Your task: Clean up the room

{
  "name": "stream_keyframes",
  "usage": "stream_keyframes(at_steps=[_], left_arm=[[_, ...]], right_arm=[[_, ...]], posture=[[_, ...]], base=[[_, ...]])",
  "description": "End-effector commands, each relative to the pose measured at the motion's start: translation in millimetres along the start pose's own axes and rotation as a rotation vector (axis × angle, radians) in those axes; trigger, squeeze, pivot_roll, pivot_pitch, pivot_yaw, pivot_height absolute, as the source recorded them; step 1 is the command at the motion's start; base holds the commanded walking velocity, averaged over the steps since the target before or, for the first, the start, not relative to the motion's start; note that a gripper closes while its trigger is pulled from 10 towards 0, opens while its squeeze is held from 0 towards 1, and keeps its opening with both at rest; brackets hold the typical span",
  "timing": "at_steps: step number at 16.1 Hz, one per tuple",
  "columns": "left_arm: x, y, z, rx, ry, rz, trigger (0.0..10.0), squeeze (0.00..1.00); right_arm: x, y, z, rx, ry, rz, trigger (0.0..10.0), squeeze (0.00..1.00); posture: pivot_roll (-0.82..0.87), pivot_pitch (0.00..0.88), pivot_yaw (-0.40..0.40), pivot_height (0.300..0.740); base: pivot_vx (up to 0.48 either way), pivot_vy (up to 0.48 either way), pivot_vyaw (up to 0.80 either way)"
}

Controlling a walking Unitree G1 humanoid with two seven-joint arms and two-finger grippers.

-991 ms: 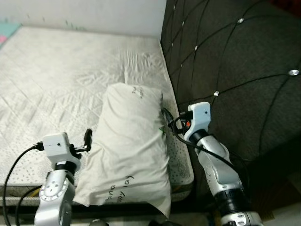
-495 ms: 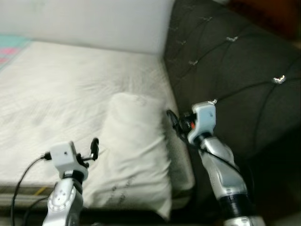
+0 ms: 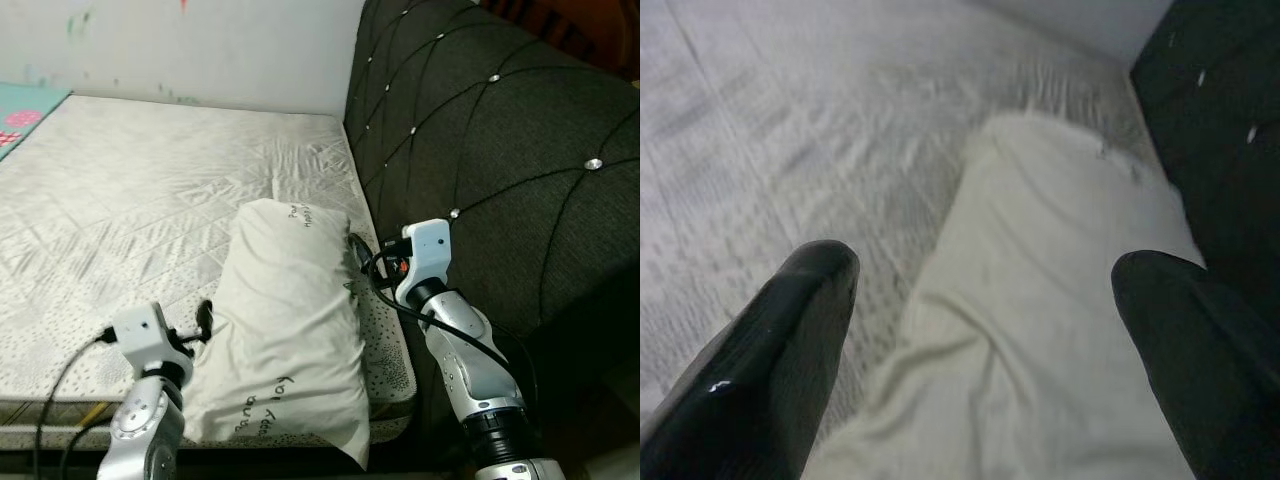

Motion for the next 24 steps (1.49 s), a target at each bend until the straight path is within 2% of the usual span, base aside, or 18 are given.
stream_keyframes(at_steps=[1,4,5,7,8,13,22,24], left_arm=[[-4.7,-8,0.7,0.049,-0.015,-0.011,10.0,0.0],[-21.2,-24,6.7,0.179,-0.088,0.025,10.0,0.0],[-24.1,-25,8.0,0.193,-0.099,0.02,10.0,0.0],[-26.1,-21,11.7,0.175,-0.096,0.013,10.0,0.0],[-25.1,-12,13.8,0.14,-0.09,-0.004,10.0,0.0],[-14.5,-12,7.4,0.111,-0.062,-0.01,10.0,0.0],[-24.6,-15,3.6,0.113,-0.091,-0.013,10.0,0.0],[-23.8,-15,3.5,0.113,-0.089,-0.012,10.0,0.0]], right_arm=[[-3.7,4,0.2,0.002,-0.007,-0.016,10.0,0.0],[-2.6,4,1.0,0.013,-0.009,-0.039,10.0,0.0],[-1.9,1,0.3,0.03,-0.007,-0.045,10.0,0.0],[-1.3,-5,-2.9,0.05,-0.008,-0.049,10.0,0.0],[-0.9,-9,-6.5,0.062,-0.004,-0.046,10.0,0.0],[0.2,-14,-11.6,0.074,-0.006,-0.03,10.0,0.0],[2.4,-21,-18.7,0.093,-0.002,-0.029,10.0,0.0],[4.9,-22,-19.3,0.093,0.004,-0.028,10.0,0.0]], posture=[[-0.06,0.0,-0.091,0.74],[-0.07,0.0,-0.084,0.74],[-0.08,0.0,-0.084,0.74],[-0.08,0.0,-0.085,0.74],[-0.08,0.0,-0.085,0.74],[-0.08,0.0,-0.073,0.74],[-0.09,0.0,-0.067,0.74],[-0.08,0.0,-0.065,0.728]], base=[[0.0,0.0,0.0],[0.0,0.0,0.0],[0.0,0.0,0.0],[0.0,0.0,0.0],[0.0,0.0,0.0],[0.0,0.0,0.0],[0.0,0.0,0.0],[0.0,0.0,0.0]])
Point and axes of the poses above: a point about 5 cm out from each wrist's last joint towards the gripper, its own z axis pointing out of the wrist towards the gripper, its own y axis along the axis of the wrist's last joint, x = y × z, the point moved 3 cm from there along z, pointing out of the wrist towards the gripper, and after that the axes turned 15 degrees about z, right-handed, at the moved point
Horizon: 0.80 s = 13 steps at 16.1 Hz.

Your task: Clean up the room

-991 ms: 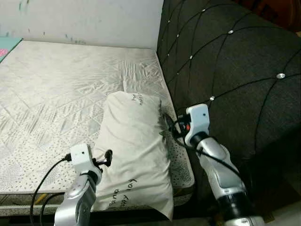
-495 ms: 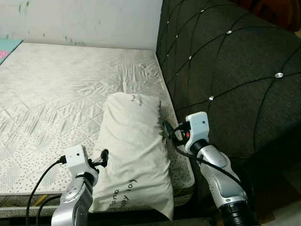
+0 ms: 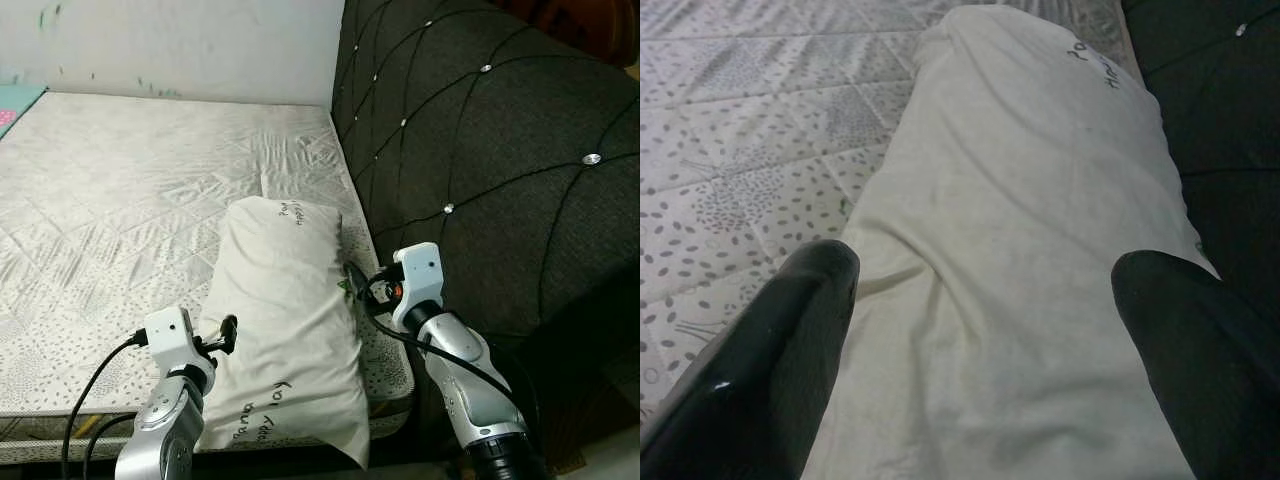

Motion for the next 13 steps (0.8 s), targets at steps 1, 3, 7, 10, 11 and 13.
stream_keyframes(at_steps=[1,3,7,10,11,13], left_arm=[[-1.9,1,-1.7,-0.004,-0.008,0.006,10.0,0.0],[-2.3,1,-2.5,-0.008,-0.009,0.014,10.0,0.0],[4.4,27,-22.0,-0.234,-0.01,0.068,10.0,0.0],[8.9,39,-30.4,-0.34,0.006,0.141,10.0,0.0],[13.4,40,-28.9,-0.358,0.032,0.139,10.0,0.0],[16.0,46,-30.8,-0.405,0.06,0.209,10.0,0.0]], right_arm=[[2.0,4,-1.7,-0.011,0.009,-0.008,10.0,0.0],[1.5,4,-2.7,-0.008,0.007,-0.007,10.0,0.0],[-11.9,5,-10.1,-0.042,-0.07,0.004,10.0,0.0],[-24.9,-2,-16.4,-0.056,-0.153,0.038,10.0,0.0],[-28.0,-5,-15.9,-0.05,-0.179,0.069,10.0,0.0],[-28.8,-4,-16.2,-0.062,-0.188,0.073,10.0,0.0]], posture=[[-0.09,0.0,-0.067,0.728],[-0.09,0.0,-0.068,0.728],[-0.08,0.004,-0.071,0.728],[-0.07,0.003,-0.071,0.728],[-0.07,0.0,-0.068,0.728],[-0.07,0.0,-0.066,0.728]], base=[[0.0,0.0,0.0],[0.0,0.0,0.0],[0.0,0.0,0.0],[0.0,0.0,0.0],[0.0,0.0,0.0],[0.0,0.0,0.0]])
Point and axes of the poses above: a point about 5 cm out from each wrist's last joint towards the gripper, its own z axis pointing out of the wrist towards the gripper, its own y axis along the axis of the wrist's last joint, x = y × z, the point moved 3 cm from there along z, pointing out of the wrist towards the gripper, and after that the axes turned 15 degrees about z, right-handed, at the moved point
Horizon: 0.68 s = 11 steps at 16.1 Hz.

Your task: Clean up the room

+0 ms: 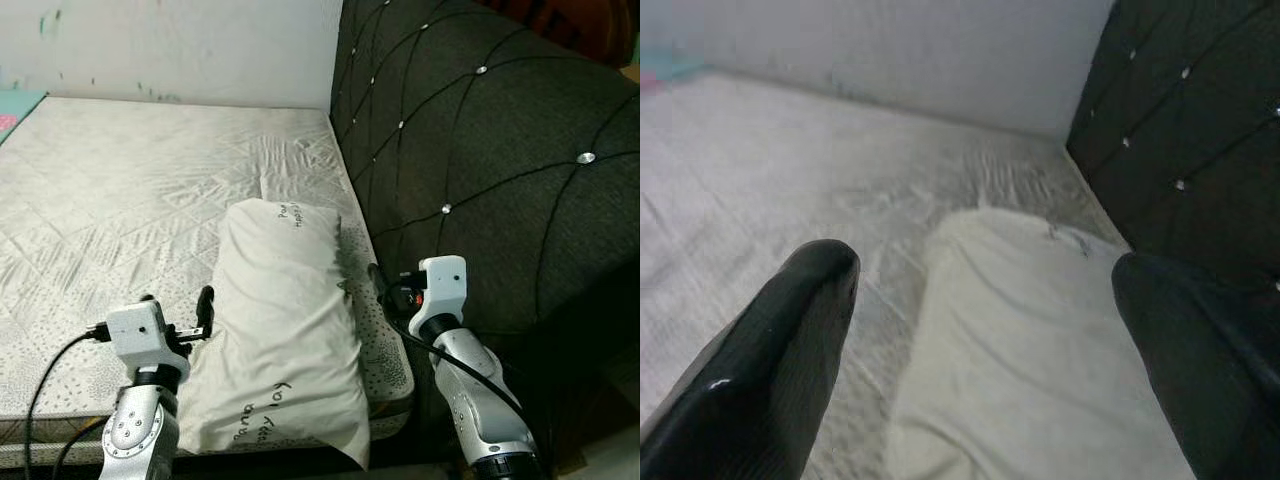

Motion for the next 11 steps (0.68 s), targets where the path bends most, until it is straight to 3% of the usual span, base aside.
stream_keyframes(at_steps=[1,6,11], left_arm=[[-3.0,2,0.7,-0.018,-0.003,0.036,10.0,0.0],[-5.9,3,3.9,-0.047,-0.012,0.06,10.0,0.0],[-7.6,-8,5.2,0.031,0.011,0.023,10.0,0.0]], right_arm=[[-6.1,3,0.5,-0.011,-0.028,0.002,10.0,0.0],[-5.3,0,1.3,-0.004,-0.03,0.01,10.0,0.0],[-5.0,-2,1.4,0.011,-0.023,0.022,10.0,0.0]], posture=[[-0.07,0.0,-0.064,0.728],[-0.07,0.0,-0.057,0.728],[-0.07,0.0,-0.06,0.728]], base=[[0.0,0.0,0.0],[0.0,0.0,0.0],[0.0,0.0,0.0]])
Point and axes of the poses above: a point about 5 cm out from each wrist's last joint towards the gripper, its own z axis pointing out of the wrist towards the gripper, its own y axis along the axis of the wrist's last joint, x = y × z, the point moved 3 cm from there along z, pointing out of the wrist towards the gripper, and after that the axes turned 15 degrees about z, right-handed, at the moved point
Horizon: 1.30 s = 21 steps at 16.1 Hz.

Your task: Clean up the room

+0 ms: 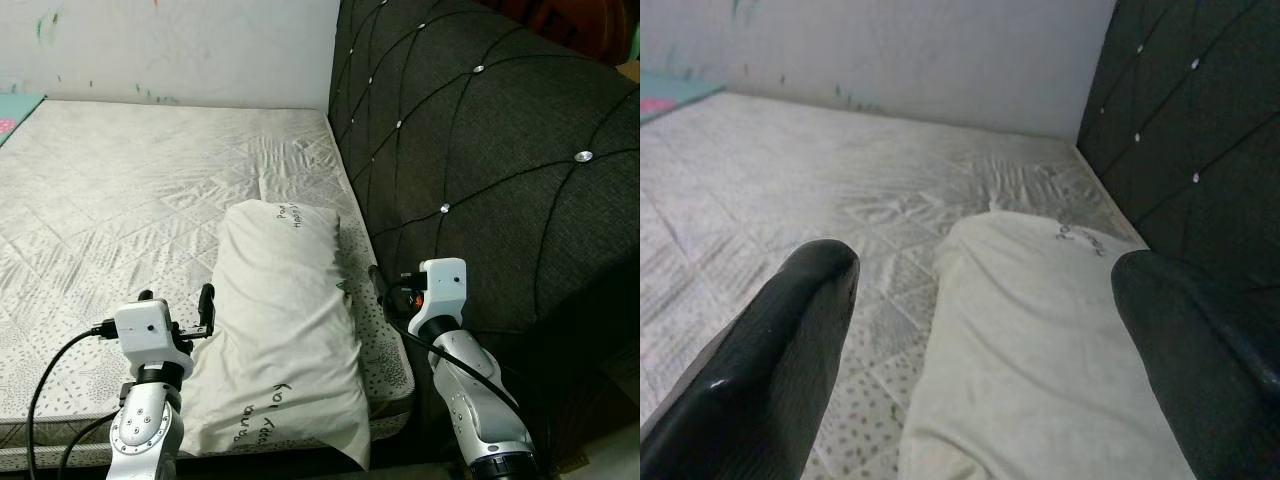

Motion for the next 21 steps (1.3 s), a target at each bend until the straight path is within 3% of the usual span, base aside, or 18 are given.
stream_keyframes(at_steps=[1,3,13,21], left_arm=[[-2.5,-3.6,1.3,0.025,-0.005,-0.008,10.0,0.0],[-3.6,-4.3,1.8,0.031,-0.005,-0.01,10.0,0.0],[-5.5,-6.6,-1.7,0.057,-0.002,-0.008,10.0,0.0],[-3.7,-8.6,-0.3,0.072,0.012,-0.003,10.0,0.0]], right_arm=[[-3.3,2.4,1.2,0.002,-0.004,-0.002,10.0,0.0],[-1.4,0.7,0.7,0.013,0.004,-0.011,10.0,0.0],[-0.6,-1.7,-3.0,0.029,0.014,-0.013,10.0,0.0],[1.1,-1.1,-1.4,0.037,0.037,-0.02,10.0,0.0]], posture=[[-0.07,0.0,-0.061,0.728],[-0.07,0.0,-0.063,0.728],[-0.08,0.022,-0.064,0.606],[-0.08,0.026,-0.065,0.592]], base=[[0.0,0.0,0.0],[0.0,0.0,0.0],[0.0,0.0,0.0],[0.0,0.0,0.0]])
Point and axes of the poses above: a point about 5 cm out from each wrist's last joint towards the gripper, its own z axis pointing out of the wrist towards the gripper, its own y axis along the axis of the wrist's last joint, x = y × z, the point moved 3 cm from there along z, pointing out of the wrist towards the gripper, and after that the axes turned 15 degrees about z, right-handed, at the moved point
